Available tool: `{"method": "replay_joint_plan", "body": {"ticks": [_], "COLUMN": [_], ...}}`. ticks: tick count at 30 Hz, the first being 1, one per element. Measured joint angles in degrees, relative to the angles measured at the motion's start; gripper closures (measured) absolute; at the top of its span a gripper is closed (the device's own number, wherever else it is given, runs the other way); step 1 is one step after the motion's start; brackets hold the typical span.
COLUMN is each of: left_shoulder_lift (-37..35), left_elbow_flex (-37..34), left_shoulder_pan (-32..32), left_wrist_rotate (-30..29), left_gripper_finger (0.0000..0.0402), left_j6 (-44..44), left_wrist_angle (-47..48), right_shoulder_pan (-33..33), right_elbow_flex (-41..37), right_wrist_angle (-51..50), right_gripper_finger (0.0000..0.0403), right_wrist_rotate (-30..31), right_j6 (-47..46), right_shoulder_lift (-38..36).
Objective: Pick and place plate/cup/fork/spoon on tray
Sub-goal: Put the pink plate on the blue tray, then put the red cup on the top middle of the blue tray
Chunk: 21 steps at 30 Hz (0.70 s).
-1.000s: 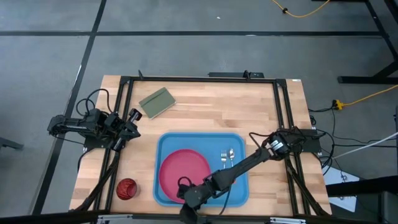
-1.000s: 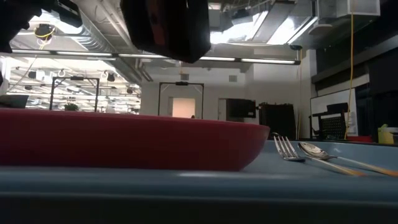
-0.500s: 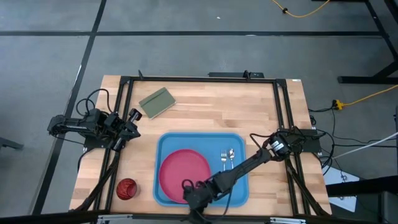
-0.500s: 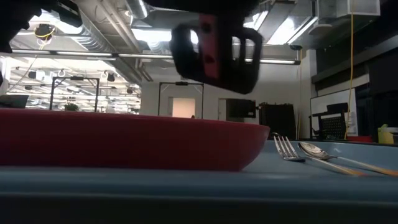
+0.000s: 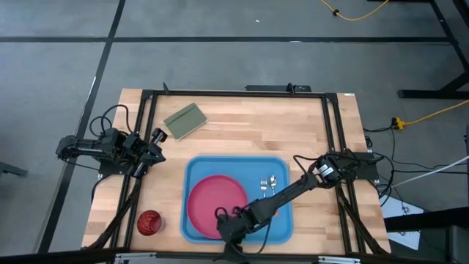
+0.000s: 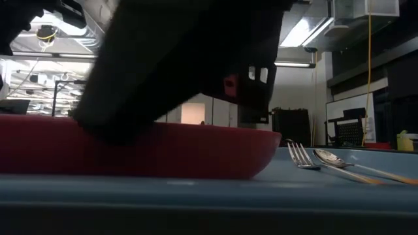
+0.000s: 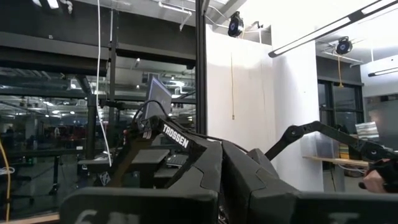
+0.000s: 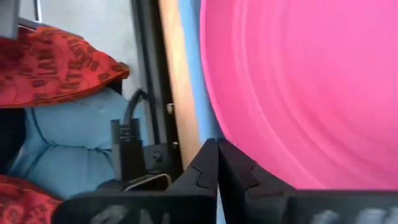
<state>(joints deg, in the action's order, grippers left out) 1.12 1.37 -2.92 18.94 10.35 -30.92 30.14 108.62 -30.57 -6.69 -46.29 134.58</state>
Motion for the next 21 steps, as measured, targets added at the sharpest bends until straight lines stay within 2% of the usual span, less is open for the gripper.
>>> {"method": "replay_joint_plan", "body": {"ticks": [13,16,21], "left_shoulder_lift": [0.0,0.0,0.0], "left_elbow_flex": [0.0,0.0,0.0], "left_shoulder_pan": [0.0,0.0,0.0], "left_wrist_rotate": [0.0,0.0,0.0], "left_gripper_finger": [0.0401,0.0401,0.0401], "left_j6": [0.0,0.0,0.0], "left_wrist_angle": [0.0,0.0,0.0], "right_shoulder_pan": [-0.8,-0.8,0.5], "right_elbow_flex": [1.0,5.4,17.6], "right_wrist_angle": [-2.4,-5.2,-15.0], "right_gripper_finger": [0.0399,0.0398,0.0397], "right_wrist_rotate": [0.6,-0.4,0.0], "right_j6": [0.0,0.2,3.7], "right_shoulder_lift": [-0.1,-0.1,-0.3]}}
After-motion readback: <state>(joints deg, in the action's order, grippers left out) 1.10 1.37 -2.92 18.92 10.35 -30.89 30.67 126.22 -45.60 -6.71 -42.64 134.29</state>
